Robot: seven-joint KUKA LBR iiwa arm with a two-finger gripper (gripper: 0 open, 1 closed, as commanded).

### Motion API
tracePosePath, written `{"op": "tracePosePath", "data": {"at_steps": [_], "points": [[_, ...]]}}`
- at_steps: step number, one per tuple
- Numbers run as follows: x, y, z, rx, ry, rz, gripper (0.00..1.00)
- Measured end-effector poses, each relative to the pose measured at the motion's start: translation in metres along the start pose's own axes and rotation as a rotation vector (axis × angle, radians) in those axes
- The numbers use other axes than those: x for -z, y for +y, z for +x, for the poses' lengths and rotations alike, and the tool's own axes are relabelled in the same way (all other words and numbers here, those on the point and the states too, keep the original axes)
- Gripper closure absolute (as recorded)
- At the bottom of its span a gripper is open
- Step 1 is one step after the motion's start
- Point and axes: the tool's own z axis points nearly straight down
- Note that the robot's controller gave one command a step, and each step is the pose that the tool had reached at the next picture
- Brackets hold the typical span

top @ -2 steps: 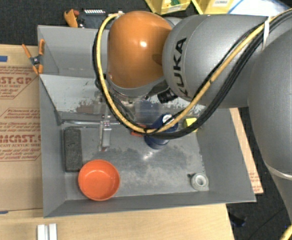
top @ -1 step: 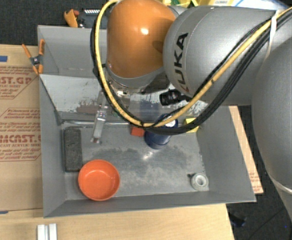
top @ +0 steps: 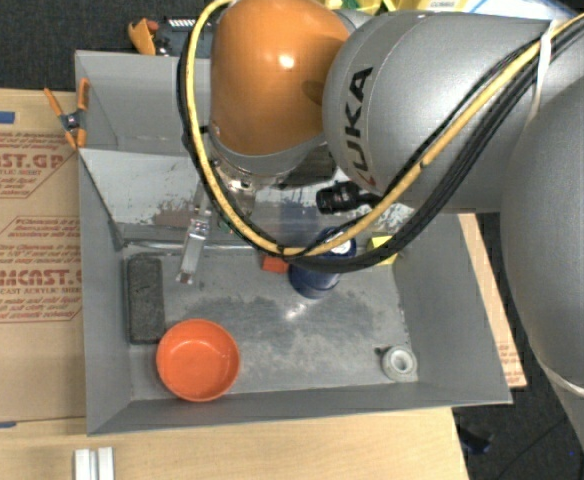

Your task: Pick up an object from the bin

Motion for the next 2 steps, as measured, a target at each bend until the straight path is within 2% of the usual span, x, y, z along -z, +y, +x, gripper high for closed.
{"op": "tracePosePath", "data": {"at_steps": [1,2], "points": [[-0.009,0.007,-0.002,0.278,-0.002,-0.001,0.00],[-0.017,0.022,0.003,0.200,-0.001,-0.001,0.00]]}}
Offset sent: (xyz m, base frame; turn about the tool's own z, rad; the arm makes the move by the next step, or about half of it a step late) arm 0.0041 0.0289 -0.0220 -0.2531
